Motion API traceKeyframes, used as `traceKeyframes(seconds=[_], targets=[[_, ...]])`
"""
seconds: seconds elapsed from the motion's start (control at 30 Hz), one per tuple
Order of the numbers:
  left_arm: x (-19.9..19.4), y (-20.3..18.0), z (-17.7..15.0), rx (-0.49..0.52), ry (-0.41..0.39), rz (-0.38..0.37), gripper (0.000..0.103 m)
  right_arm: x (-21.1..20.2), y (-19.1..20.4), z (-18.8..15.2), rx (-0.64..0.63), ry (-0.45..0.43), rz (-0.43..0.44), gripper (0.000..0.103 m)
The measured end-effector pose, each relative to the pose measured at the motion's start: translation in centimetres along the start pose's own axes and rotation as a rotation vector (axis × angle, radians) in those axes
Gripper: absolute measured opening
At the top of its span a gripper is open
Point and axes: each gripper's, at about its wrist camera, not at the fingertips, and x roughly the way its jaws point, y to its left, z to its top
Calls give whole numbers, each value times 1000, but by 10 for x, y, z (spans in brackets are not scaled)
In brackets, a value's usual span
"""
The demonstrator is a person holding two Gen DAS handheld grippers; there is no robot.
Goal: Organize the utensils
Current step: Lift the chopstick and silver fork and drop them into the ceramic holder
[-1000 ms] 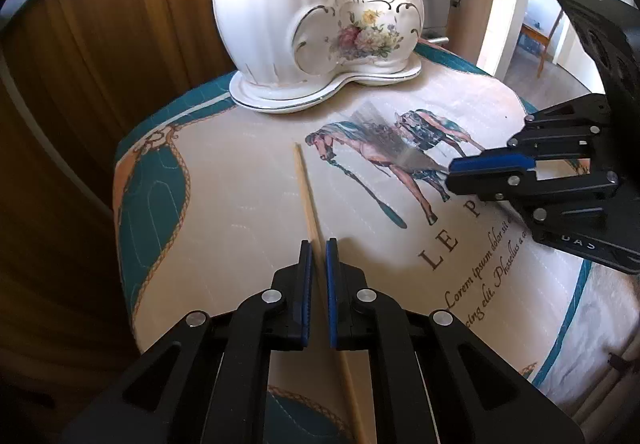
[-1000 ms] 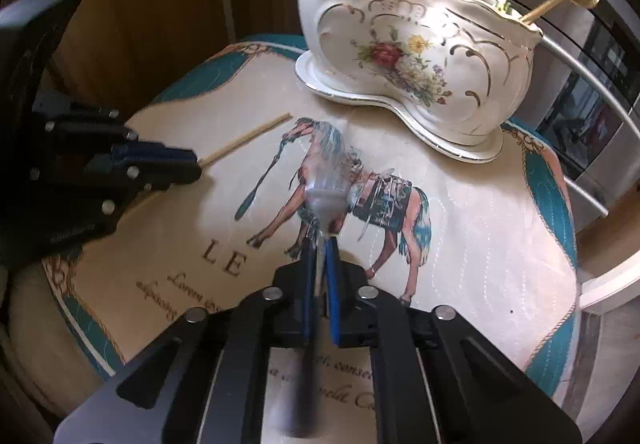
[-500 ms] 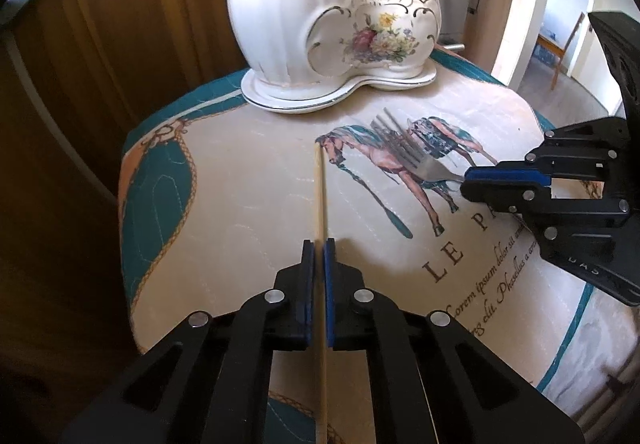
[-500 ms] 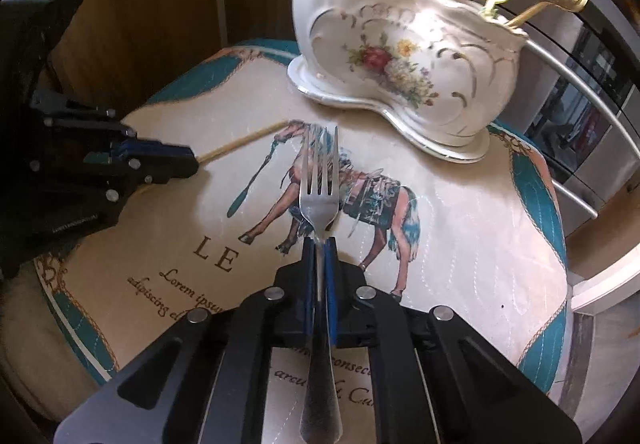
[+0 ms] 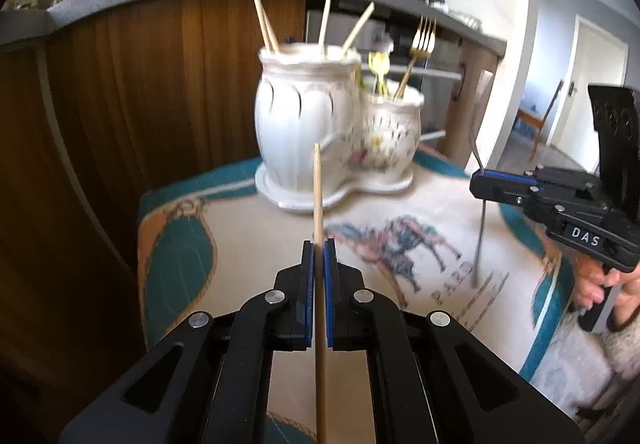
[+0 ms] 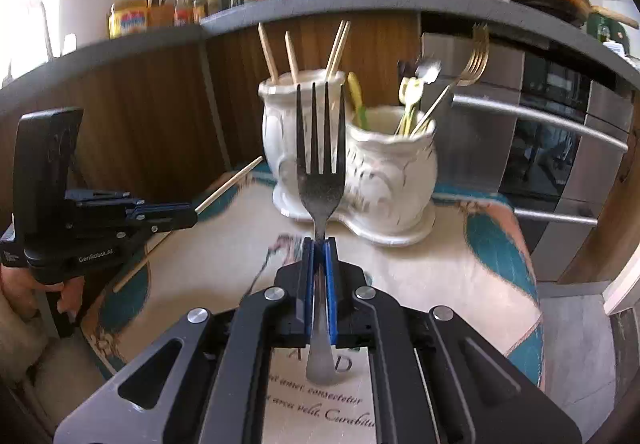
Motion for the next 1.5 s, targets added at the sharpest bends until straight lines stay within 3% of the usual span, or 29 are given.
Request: traceKeyframes(seconds=[0.33, 0.7, 0.97, 1.17, 1.5], targets=[[-21, 9, 40, -67, -217, -64, 5, -17, -19, 37, 52, -175, -23, 5], [-4, 19, 129, -149, -489, -151, 5, -23, -45, 114, 90, -313, -27, 5], [25, 16, 160, -152, -622, -115, 5, 2, -52, 136, 102, -343, -39, 5], [45, 5, 158, -85, -639, -54, 5, 19, -59, 125, 105, -322, -46, 5], [42, -2, 133, -9, -600, -69, 5, 37, -66, 99, 115, -262, -8, 5]])
